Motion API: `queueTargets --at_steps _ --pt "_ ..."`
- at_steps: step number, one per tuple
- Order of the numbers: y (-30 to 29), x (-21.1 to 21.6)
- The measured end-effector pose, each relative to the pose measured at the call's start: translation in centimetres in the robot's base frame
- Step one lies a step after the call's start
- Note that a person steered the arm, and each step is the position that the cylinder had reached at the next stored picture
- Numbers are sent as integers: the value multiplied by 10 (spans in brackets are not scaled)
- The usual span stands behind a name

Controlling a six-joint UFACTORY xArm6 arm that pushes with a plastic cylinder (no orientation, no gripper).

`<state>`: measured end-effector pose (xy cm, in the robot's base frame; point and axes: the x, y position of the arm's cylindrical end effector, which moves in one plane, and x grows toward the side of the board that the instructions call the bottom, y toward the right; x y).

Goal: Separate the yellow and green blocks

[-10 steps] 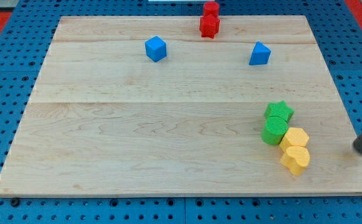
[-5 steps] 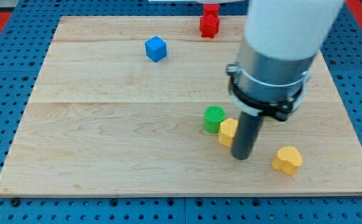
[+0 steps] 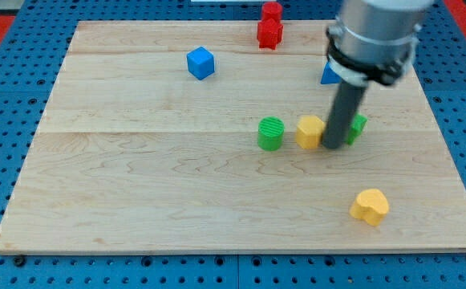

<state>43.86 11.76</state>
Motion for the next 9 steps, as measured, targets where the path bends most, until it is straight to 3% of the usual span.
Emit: queueTargets --at_steps 1,2,3,4,6,7,9 --pt "-25 -16" --pt "-35 39" --pt "-86 12" --pt "-56 -10" --pt "-84 -110" --pt "-86 -126" --pt "-57 -91"
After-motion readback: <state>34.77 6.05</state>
